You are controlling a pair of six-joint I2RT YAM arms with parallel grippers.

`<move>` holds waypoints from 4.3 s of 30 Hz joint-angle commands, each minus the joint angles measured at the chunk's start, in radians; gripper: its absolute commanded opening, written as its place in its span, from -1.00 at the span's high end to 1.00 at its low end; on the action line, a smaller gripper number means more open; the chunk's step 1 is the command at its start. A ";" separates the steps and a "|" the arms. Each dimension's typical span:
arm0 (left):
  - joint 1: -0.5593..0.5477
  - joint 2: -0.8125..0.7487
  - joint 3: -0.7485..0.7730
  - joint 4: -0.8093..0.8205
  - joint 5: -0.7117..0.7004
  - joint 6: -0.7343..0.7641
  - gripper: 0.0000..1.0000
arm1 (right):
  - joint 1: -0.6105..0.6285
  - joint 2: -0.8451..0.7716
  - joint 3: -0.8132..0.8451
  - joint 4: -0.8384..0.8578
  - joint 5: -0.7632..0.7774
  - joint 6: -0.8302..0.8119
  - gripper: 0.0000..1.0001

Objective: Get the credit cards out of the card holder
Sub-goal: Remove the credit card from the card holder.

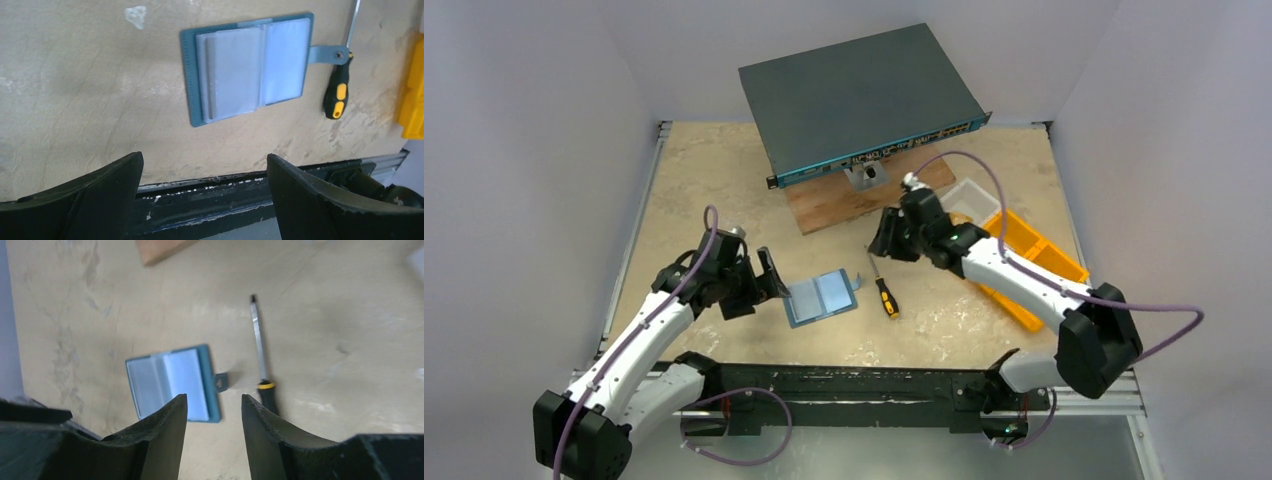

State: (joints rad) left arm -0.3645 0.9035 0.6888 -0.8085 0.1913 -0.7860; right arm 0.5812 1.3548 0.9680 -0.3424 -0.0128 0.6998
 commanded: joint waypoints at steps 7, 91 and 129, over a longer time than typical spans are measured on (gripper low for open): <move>0.037 0.087 0.060 -0.081 -0.163 -0.109 -0.88 | 0.411 0.314 0.185 0.025 0.148 0.024 0.10; -0.033 0.290 -0.144 0.249 -0.017 -0.132 0.42 | 0.428 0.659 0.136 0.283 -0.199 0.103 0.97; -0.059 0.207 -0.095 0.184 -0.057 -0.136 1.00 | 0.417 0.575 0.181 0.270 -0.222 0.105 0.63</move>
State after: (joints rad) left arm -0.4194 1.1393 0.5591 -0.6144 0.1658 -0.9070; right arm 1.0061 1.9656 1.1389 -0.0132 -0.2565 0.8207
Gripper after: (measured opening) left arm 0.003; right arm 0.132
